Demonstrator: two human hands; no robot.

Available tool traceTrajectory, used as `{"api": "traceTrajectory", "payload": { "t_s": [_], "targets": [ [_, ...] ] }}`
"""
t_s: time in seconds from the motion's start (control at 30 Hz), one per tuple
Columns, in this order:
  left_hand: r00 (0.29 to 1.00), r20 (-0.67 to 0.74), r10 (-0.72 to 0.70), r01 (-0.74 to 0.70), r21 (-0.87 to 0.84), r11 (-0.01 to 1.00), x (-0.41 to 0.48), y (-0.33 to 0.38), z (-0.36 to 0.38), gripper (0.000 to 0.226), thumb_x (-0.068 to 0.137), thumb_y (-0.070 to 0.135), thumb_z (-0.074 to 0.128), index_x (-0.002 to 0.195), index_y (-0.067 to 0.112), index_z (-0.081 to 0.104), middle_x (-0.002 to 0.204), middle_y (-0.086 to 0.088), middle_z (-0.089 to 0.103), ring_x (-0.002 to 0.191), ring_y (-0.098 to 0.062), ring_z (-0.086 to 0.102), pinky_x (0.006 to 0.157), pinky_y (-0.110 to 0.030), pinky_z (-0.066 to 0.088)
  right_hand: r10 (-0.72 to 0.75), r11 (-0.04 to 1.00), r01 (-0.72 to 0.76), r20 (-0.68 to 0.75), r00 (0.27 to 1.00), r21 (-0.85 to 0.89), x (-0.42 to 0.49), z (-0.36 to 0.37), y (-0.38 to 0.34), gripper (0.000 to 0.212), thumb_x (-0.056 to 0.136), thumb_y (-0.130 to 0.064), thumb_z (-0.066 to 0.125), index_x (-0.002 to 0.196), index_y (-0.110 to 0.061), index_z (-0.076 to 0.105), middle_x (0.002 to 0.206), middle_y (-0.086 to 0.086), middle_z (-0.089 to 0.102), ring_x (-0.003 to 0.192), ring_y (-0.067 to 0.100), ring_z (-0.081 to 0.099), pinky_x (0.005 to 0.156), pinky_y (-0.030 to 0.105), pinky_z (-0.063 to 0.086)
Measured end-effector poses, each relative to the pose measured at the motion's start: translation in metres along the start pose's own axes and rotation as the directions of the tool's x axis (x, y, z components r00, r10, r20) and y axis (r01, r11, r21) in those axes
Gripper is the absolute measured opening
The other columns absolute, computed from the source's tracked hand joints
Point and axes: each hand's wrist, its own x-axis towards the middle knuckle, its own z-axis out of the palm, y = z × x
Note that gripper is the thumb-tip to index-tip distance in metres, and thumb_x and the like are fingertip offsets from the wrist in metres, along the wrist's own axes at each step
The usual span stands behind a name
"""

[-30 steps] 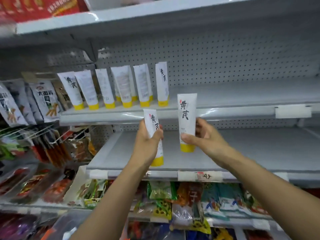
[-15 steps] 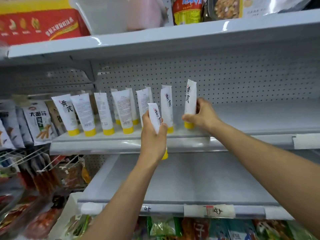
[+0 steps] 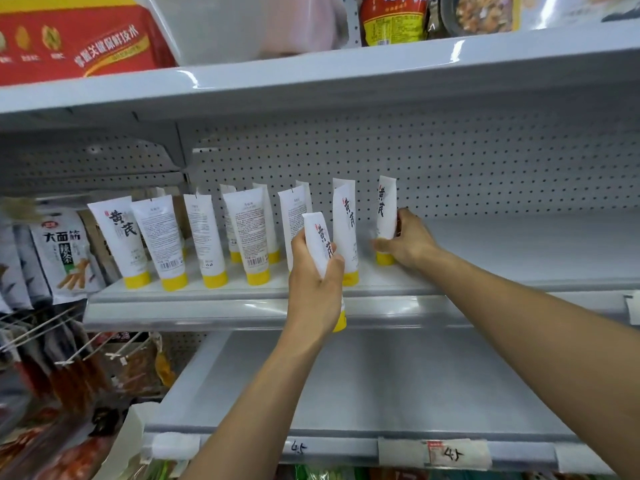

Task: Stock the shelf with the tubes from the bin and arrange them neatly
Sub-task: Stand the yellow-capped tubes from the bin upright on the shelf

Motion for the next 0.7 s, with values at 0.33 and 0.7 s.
{"api": "traceTrajectory", "payload": {
  "t_s": [0.33, 0.7],
  "targets": [
    [0.999, 0.016, -0.032, 0.033, -0.042, 0.999, -0.007, 0.006, -0.001, 0.048, 0.082, 0.024, 0.052, 0.129, 0.024, 0.041, 0.119, 0.000, 0.061, 0.107, -0.021, 0.060, 0.092, -0.036, 0.050, 0.110, 0.994, -0.109, 0.032, 0.993, -0.028, -0.023, -0.014, 0.000, 0.069, 0.085, -0.021, 0.069, 0.142, -0.010, 0.030, 0.127, 0.009, 0.049, 0.101, 0.022, 0.052, 0.080, 0.032, 0.043],
    [0.998, -0.009, -0.056, 0.055, -0.093, 0.994, -0.014, 0.025, 0.012, 0.046, 0.093, 0.017, 0.058, 0.135, 0.019, 0.040, 0.118, 0.005, 0.064, 0.108, -0.012, 0.062, 0.097, -0.043, 0.051, -0.277, 0.959, 0.211, 0.490, 0.826, 0.187, -0.112, -0.019, -0.044, 0.030, 0.076, -0.018, 0.075, 0.104, -0.019, 0.063, 0.087, -0.003, 0.070, 0.075, 0.007, 0.064, 0.071, 0.022, 0.053]
  ]
}}
